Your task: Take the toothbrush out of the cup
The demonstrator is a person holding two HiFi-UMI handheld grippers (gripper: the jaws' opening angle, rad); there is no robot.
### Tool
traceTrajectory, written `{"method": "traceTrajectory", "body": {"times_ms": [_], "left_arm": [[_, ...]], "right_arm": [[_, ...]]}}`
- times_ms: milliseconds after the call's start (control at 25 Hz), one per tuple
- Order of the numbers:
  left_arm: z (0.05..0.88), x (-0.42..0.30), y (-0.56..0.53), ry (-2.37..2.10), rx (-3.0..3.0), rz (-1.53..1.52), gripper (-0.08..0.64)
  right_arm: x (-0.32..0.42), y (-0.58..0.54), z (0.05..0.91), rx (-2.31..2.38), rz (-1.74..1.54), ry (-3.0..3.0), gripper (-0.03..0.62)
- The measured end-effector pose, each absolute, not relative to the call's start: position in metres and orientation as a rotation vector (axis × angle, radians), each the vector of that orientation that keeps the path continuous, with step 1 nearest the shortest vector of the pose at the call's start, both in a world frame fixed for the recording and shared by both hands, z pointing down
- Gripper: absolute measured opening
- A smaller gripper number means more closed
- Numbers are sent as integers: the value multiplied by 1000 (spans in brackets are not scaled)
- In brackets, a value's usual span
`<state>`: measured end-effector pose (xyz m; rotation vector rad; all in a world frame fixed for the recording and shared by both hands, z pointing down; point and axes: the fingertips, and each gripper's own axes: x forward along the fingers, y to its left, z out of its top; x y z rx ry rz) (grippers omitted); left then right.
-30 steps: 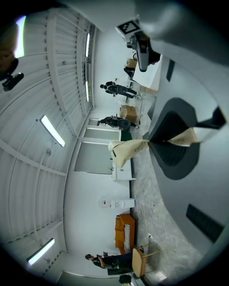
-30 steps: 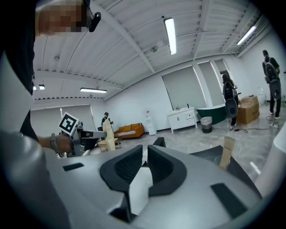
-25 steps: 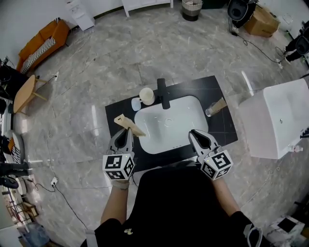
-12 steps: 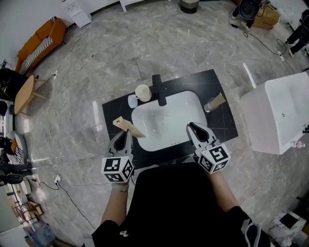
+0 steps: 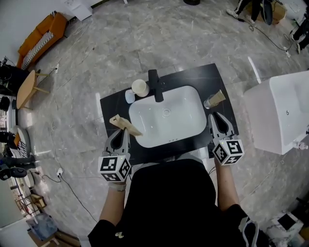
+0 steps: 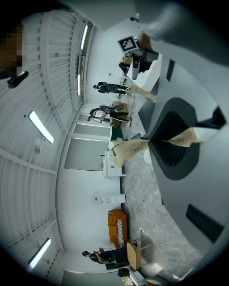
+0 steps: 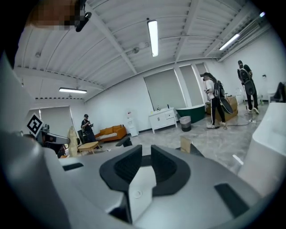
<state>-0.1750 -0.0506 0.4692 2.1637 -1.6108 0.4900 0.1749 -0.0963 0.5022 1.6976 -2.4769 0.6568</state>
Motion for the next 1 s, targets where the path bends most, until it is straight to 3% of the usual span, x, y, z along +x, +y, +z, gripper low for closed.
{"method": "traceTrajectory", "body": {"times_ms": [160, 480, 1000], "left_arm": [[475, -169, -49, -1630, 2135, 514, 23], [480, -158, -43, -1662, 2080, 561, 23], [486, -159, -31, -1747, 1985, 591, 23]], "right_arm": [[201, -106, 522, 1708, 661, -2427, 121], [228, -136, 550, 1722, 654, -2347, 185], [236, -180, 582, 1655, 596, -2281, 186]]}}
